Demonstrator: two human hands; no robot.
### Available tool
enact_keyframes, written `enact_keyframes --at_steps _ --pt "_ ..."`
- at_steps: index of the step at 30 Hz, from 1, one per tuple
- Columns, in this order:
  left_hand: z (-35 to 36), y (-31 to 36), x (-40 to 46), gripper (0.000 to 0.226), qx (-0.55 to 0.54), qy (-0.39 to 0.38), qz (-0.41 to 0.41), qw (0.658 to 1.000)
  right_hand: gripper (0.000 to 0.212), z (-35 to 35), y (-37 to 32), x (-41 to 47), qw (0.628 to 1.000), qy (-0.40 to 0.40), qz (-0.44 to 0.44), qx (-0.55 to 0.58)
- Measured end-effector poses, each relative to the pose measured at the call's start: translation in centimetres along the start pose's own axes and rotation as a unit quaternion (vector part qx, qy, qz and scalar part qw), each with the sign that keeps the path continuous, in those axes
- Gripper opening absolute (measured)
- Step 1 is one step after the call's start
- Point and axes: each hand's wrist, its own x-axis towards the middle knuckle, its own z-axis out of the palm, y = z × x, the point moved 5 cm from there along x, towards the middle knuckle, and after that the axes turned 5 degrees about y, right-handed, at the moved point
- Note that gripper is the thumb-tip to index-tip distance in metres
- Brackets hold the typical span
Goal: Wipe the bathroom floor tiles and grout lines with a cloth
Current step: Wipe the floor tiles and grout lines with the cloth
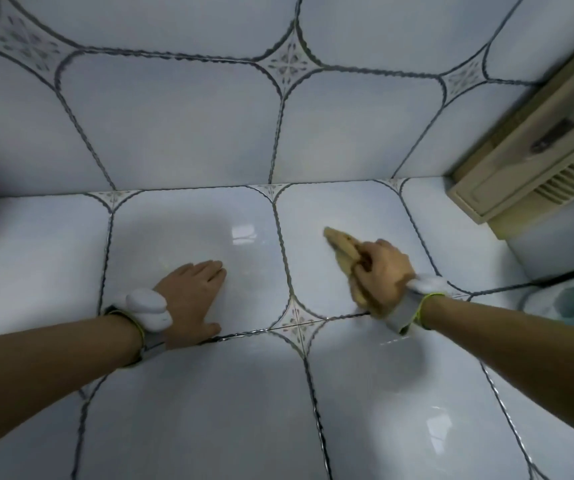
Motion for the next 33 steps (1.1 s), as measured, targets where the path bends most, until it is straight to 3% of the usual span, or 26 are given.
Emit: enact_keyframes --at_steps 3,6,9,12,15,17,20,22,25,27,30,33 --pt "0.1 -0.4 0.2 0.100 0.012 -0.012 -0.009 1.000 0.021 -3.0 9.6 1.5 0.979 -0.006 0.195 -0.064" --pt "0.4 -1.1 0.3 0.104 0.021 -0.015 -0.028 0.999 0.030 -2.6 12.6 1.5 0.958 -0.027 0.273 -0.079" --pt "0.6 -1.4 0.5 0.115 0.029 -0.009 -0.042 0.999 0.030 -0.6 8.4 1.1 0.974 0.018 0.218 -0.055" --pt "0.6 -1.3 0.6 0.121 0.049 -0.005 -0.035 0.998 0.021 1.6 0.7 -0.3 0.997 0.038 0.072 0.005" --pt "0.7 -1.3 0.6 0.122 0.058 -0.008 -0.030 0.998 0.021 3.5 -6.0 -2.5 0.995 -0.018 -0.091 0.049" --pt "0.5 -1.2 0.8 0.122 0.067 -0.015 -0.024 0.997 0.018 3.9 -6.9 -3.2 0.988 -0.052 -0.132 0.058" --pt "0.3 -1.1 1.0 0.122 0.082 -0.014 -0.014 0.996 0.021 2.7 -3.5 -1.5 0.994 -0.022 -0.094 0.044" --pt "0.3 -1.0 1.0 0.121 0.087 -0.012 -0.011 0.996 0.028 1.2 1.3 0.8 1.000 0.015 0.010 0.010" --pt "0.4 -1.1 1.0 0.120 0.087 -0.010 -0.012 0.996 0.040 -1.0 8.2 3.5 0.979 0.002 0.197 -0.051" --pt "0.4 -1.0 1.0 0.120 0.093 -0.007 -0.010 0.996 0.044 -0.8 9.8 3.7 0.966 -0.009 0.255 -0.049" --pt "0.4 -1.0 1.2 0.121 0.094 -0.013 -0.005 0.995 0.036 0.7 6.1 2.2 0.980 0.009 0.191 -0.060" --pt "0.3 -1.0 1.4 0.121 0.097 -0.014 -0.002 0.995 0.037 1.6 -0.5 -2.0 0.998 0.063 0.006 0.007"
